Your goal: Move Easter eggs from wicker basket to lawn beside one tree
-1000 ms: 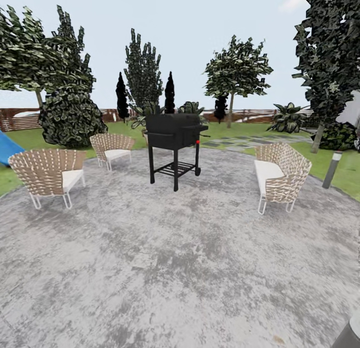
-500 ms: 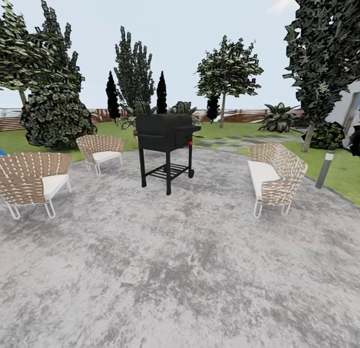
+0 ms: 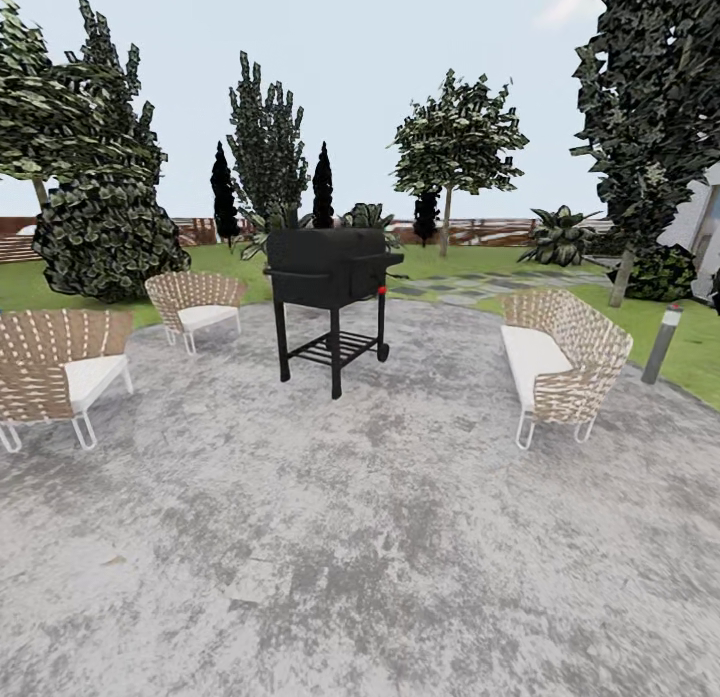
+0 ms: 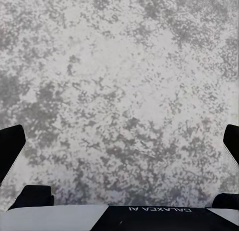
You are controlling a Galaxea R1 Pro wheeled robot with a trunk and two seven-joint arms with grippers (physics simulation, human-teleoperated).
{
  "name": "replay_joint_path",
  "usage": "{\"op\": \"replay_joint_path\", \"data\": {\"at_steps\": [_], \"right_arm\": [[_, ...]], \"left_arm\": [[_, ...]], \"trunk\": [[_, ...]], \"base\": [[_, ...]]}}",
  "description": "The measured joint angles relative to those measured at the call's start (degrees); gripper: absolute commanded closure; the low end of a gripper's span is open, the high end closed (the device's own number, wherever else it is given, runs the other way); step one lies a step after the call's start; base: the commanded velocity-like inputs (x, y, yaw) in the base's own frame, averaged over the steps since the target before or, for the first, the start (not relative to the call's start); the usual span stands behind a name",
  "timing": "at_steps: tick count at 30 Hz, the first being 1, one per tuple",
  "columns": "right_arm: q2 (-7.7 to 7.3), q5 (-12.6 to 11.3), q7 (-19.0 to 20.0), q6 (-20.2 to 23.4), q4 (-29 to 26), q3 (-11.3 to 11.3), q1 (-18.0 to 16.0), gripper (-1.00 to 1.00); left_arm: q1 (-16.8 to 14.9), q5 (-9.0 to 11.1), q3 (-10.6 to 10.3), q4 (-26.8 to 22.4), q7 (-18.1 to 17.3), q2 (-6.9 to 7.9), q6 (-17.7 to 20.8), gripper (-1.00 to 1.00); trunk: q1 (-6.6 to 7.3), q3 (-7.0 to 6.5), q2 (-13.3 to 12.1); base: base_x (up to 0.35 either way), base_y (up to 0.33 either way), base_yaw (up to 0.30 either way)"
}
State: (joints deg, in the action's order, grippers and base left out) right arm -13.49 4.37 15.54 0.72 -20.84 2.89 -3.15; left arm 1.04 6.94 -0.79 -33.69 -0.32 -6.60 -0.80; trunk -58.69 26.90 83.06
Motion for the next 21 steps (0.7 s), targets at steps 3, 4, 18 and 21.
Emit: {"op": "replay_joint_path", "data": {"at_steps": [3,4,18,21], "right_arm": [[0.00,0.0,0.0,0.0,0.0,0.0,0.0,-1.00],[0.00,0.0,0.0,0.0,0.0,0.0,0.0,-1.00],[0.00,0.0,0.0,0.0,0.0,0.0,0.0,-1.00],[0.00,0.0,0.0,0.0,0.0,0.0,0.0,-1.00]], "left_arm": [[0.0,0.0,0.0,0.0,0.0,0.00,0.0,-1.00],[0.0,0.0,0.0,0.0,0.0,0.00,0.0,-1.00],[0.0,0.0,0.0,0.0,0.0,0.00,0.0,-1.00],[0.0,0.0,0.0,0.0,0.0,0.00,0.0,-1.00]], "trunk": [[0.00,0.00,0.0],[0.00,0.00,0.0],[0.00,0.00,0.0],[-0.37,0.00,0.0]], "base": [[0.342,0.000,0.000],[0.342,0.000,0.000],[0.342,0.000,0.000],[0.342,0.000,0.000]]}}
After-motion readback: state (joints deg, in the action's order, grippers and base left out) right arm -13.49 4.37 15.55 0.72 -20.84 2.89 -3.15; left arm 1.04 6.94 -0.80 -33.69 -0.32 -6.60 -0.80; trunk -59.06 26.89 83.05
